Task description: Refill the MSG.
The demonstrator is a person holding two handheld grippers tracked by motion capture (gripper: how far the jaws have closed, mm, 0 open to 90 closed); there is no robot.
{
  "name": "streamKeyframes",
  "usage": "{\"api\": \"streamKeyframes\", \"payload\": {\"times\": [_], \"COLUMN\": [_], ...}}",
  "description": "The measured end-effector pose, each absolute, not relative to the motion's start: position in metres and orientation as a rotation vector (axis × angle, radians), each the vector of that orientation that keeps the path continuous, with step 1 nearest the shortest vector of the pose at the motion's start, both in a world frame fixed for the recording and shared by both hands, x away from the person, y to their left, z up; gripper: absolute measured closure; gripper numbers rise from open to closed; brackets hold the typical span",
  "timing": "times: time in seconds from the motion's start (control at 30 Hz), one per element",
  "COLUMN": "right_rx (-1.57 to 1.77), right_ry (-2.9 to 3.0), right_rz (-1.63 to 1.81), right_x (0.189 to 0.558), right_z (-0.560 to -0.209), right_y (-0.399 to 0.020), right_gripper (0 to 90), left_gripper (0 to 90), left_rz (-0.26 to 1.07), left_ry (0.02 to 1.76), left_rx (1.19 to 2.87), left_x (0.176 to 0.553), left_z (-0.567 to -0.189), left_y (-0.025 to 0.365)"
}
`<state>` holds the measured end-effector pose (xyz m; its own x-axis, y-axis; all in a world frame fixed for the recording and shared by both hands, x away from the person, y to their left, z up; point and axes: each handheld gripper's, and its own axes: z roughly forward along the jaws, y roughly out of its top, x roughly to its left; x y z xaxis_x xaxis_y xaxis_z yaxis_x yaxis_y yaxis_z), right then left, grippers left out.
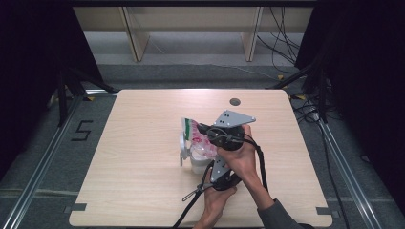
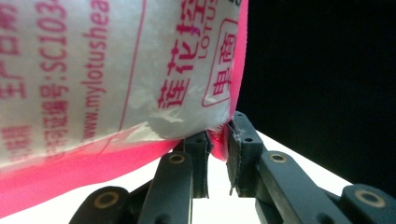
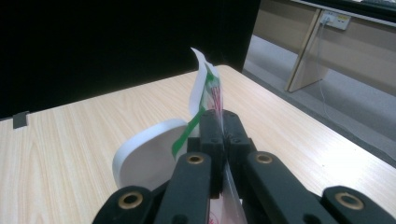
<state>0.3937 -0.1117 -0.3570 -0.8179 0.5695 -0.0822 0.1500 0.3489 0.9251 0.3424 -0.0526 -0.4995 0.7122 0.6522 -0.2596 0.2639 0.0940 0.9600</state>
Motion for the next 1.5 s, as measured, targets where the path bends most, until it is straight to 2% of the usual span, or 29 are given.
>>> {"api": "streamKeyframes", "payload": {"times": [0.43, 0.47, 0.5, 0.63, 0.67, 0.77, 0.8, 0.87, 0.9, 0.93, 0.97, 1.0, 1.03, 1.23, 1.27, 1.5], "right_rx": [0.633, 0.641, 0.645, 0.651, 0.639, 0.637, 0.620, 0.639, 0.634, 0.643, 0.637, 0.623, 0.625, 0.650, 0.637, 0.646], "right_ry": [2.240, 2.224, 2.226, 2.243, 2.245, 2.244, 2.226, 2.228, 2.226, 2.218, 2.232, 2.217, 2.233, 2.228, 2.235, 2.230], "right_rz": [1.461, 1.451, 1.450, 1.452, 1.449, 1.449, 1.442, 1.451, 1.452, 1.455, 1.456, 1.457, 1.451, 1.450, 1.448, 1.450], "right_x": [0.3913, 0.3907, 0.3910, 0.3914, 0.3916, 0.3916, 0.3934, 0.3932, 0.3929, 0.3918, 0.3916, 0.3919, 0.3919, 0.3913, 0.3920, 0.3935], "right_z": [-0.3568, -0.3561, -0.3569, -0.3579, -0.3573, -0.3575, -0.3579, -0.3583, -0.3579, -0.3576, -0.3569, -0.3570, -0.3574, -0.3584, -0.3580, -0.3577], "right_y": [-0.1093, -0.1097, -0.1094, -0.1088, -0.1095, -0.1093, -0.1098, -0.1101, -0.1101, -0.1096, -0.1097, -0.1095, -0.1094, -0.1086, -0.1091, -0.1121], "right_gripper": [90.0, 90.0, 90.0, 90.0, 90.0, 90.0, 90.0, 90.0, 90.0, 90.0, 90.0, 90.0, 90.0, 90.0, 90.0, 90.0], "left_gripper": [79.1, 79.1, 79.1, 79.1, 79.1, 79.1, 79.1, 79.1, 79.1, 79.1, 79.1, 79.1, 79.1, 79.1, 79.0, 79.0], "left_rz": [0.341, 0.380, 0.341, 0.344, 0.383, 0.382, 0.338, 0.377, 0.338, 0.343, 0.383, 0.338, 0.387, 0.385, 0.346, 0.340], "left_ry": [0.775, 0.765, 0.787, 0.791, 0.780, 0.774, 0.786, 0.768, 0.784, 0.788, 0.775, 0.783, 0.770, 0.773, 0.784, 0.791], "left_rx": [1.491, 1.563, 1.503, 1.487, 1.568, 1.568, 1.492, 1.554, 1.490, 1.494, 1.565, 1.490, 1.561, 1.573, 1.507, 1.495], "left_x": [0.3420, 0.3433, 0.3421, 0.3420, 0.3428, 0.3428, 0.3424, 0.3440, 0.3417, 0.3414, 0.3429, 0.3425, 0.3441, 0.3426, 0.3414, 0.3416], "left_z": [-0.4986, -0.4988, -0.4993, -0.4999, -0.4988, -0.4992, -0.5001, -0.5001, -0.4995, -0.4992, -0.4991, -0.4997, -0.5000, -0.4990, -0.4994, -0.5001], "left_y": [-0.0512, -0.0462, -0.0512, -0.0521, -0.0464, -0.0465, -0.0521, -0.0474, -0.0523, -0.0520, -0.0465, -0.0519, -0.0465, -0.0461, -0.0513, -0.0528]}}
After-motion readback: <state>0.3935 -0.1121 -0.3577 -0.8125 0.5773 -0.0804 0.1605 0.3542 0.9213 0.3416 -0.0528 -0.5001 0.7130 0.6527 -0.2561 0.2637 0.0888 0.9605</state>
